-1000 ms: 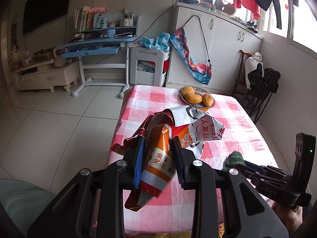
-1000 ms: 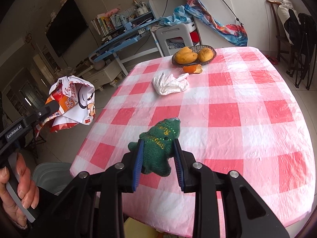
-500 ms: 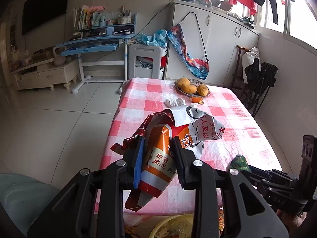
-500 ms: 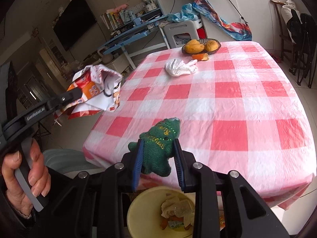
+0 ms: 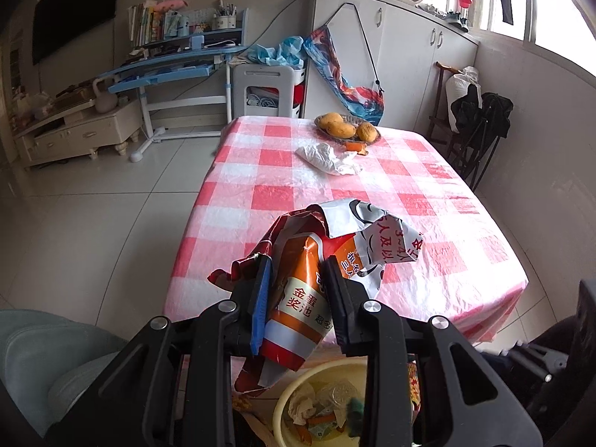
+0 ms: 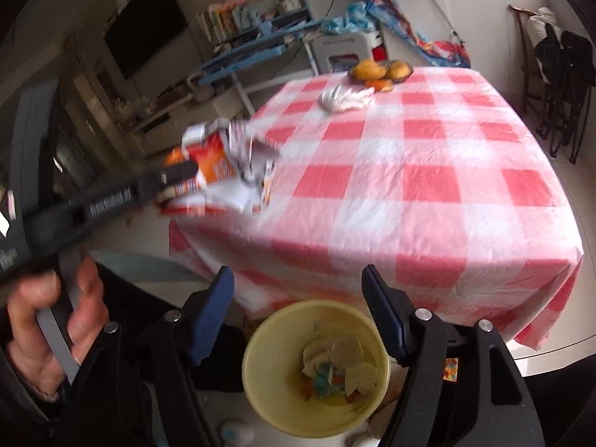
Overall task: Collect trash
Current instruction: 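Open the left tool to drop the wrapper while the right tool releases the toy, then move both open tools back toward the white napkin on the table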
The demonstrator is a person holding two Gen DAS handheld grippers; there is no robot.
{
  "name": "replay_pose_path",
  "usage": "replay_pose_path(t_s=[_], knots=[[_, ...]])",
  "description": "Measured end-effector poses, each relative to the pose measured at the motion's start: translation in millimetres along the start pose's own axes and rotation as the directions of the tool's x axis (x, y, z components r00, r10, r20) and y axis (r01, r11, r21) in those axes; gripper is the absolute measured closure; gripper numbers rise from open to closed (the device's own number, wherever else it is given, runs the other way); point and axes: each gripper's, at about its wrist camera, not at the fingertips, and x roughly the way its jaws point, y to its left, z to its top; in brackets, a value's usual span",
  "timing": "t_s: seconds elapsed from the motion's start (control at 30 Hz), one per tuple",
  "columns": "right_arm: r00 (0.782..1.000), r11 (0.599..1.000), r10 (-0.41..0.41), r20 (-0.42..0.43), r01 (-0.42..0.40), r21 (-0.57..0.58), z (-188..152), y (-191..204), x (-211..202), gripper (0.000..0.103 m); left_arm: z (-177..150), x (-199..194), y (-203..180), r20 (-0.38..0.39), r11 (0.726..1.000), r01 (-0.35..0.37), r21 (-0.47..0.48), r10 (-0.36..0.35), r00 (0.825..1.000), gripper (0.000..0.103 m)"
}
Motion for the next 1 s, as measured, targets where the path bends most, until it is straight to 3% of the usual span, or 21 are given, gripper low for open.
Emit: replay_pose_path(t_s=[0.1, 0.2, 0.27, 0.33, 0.43, 0.5, 0.6, 0.7, 0.87, 1.0], knots=[[0.991, 0.998, -0.038, 0.129, 0.033, 0.045, 5, -7, -23, 0.024, -17, 4, -11, -0.057, 1.000, 0.023, 0.021, -0.022, 0.998, 0.075], [0.985, 0.997, -0.052, 0.166, 0.042, 0.064, 8, -11, -28, 0.024, -42, 13, -25, -0.151, 0.998, 0.021, 0.065, -0.011, 0.988, 0.075], [0.986, 0.996, -0.061, 0.157, 0.051, 0.067, 8, -13, -25, 0.024, -60, 23, -32, -0.241, 0.996, 0.042, 0.085, -0.020, 0.970, 0.075], [0.987, 0.996, -0.065, 0.147, 0.054, 0.075, 9, -15, -21, 0.024, -77, 33, -39, -0.338, 0.991, 0.078, 0.112, -0.036, 0.940, 0.074], [0.987, 0.994, -0.077, 0.142, 0.064, 0.090, 8, -19, -21, 0.024, -91, 40, -51, -0.397, 0.979, 0.094, 0.182, -0.014, 0.918, 0.070], [0.987, 0.992, -0.082, 0.139, 0.068, 0.104, 7, -23, -20, 0.022, -91, 37, -57, -0.395, 0.975, 0.095, 0.203, -0.007, 0.919, 0.066], [0.988, 0.990, -0.087, 0.128, 0.072, 0.119, 6, -25, -17, 0.022, -85, 34, -53, -0.375, 0.978, 0.084, 0.190, -0.007, 0.927, 0.052], [0.989, 0.991, -0.090, 0.118, 0.077, 0.114, 5, -23, -15, 0.022, -75, 28, -45, -0.337, 0.987, 0.080, 0.138, -0.029, 0.941, 0.048], [0.989, 0.992, -0.099, 0.109, 0.089, 0.092, 4, -19, -14, 0.022, -58, 6, -37, -0.170, 0.994, 0.015, 0.108, 0.004, 0.985, 0.029], [0.989, 0.992, -0.104, 0.105, 0.095, 0.088, 3, -19, -13, 0.019, -48, -4, -31, -0.089, 0.997, -0.024, 0.076, 0.031, 0.996, 0.024]])
